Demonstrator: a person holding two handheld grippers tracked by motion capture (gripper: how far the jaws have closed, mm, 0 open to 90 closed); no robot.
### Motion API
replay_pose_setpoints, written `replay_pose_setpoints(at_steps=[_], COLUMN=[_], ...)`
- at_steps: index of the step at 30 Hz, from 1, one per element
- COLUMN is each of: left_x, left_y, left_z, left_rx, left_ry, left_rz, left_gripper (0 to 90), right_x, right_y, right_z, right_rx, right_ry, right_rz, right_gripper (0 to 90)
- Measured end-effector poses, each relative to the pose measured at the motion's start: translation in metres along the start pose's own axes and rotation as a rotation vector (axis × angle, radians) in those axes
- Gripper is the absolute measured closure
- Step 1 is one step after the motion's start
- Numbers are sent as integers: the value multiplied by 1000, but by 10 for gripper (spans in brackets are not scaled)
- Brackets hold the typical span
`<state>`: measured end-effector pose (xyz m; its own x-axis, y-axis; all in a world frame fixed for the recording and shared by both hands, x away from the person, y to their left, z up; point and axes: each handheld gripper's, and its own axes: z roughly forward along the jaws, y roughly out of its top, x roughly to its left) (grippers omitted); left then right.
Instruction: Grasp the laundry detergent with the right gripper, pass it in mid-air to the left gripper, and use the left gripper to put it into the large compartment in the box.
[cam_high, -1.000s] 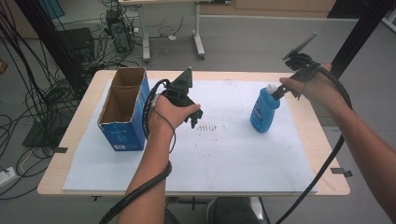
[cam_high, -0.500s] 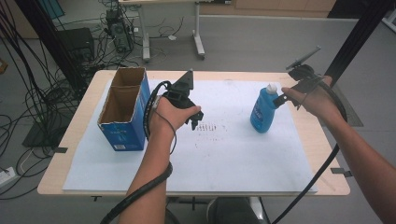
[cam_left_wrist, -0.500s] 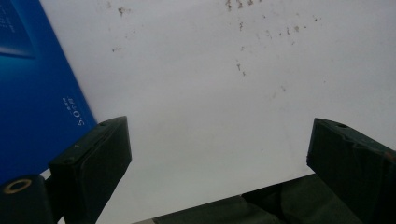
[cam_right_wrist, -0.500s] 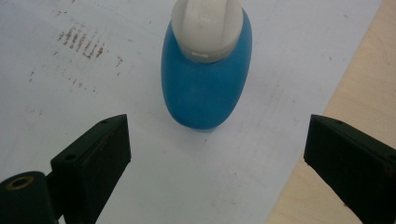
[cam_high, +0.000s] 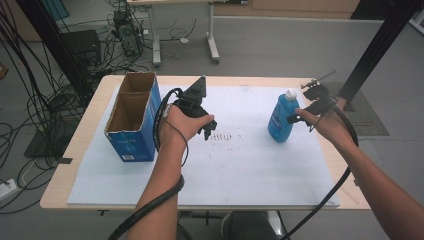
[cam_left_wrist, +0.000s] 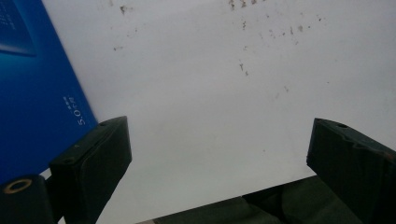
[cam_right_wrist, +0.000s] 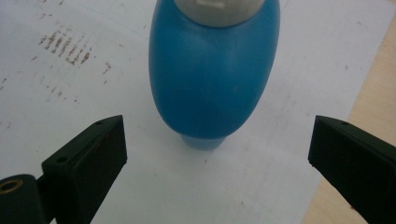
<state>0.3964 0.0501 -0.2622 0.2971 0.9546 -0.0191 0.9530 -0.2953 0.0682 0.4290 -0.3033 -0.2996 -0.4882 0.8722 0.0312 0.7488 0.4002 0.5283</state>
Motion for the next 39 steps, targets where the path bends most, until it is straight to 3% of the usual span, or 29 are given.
replay_pose_setpoints(at_steps=[4,13,29,39], left_x=[-1,-1,-2,-1], left_y=[0,-1,1,1], left_z=[1,1,4,7], left_rx=[6,5,7,5], left_ry=[0,3,8,5], left_rz=[6,4,10,15], left_gripper=[70,70,70,70], right_x=[1,5,11,15], right_y=[-7,-14,-34,-41], right_z=[7,18,49,60], right_rx=[-39,-98,-205,-274], right_ry=[-12,-30,-46,-64], right_rz=[21,-3,20,29], right_gripper=[43,44,38,38])
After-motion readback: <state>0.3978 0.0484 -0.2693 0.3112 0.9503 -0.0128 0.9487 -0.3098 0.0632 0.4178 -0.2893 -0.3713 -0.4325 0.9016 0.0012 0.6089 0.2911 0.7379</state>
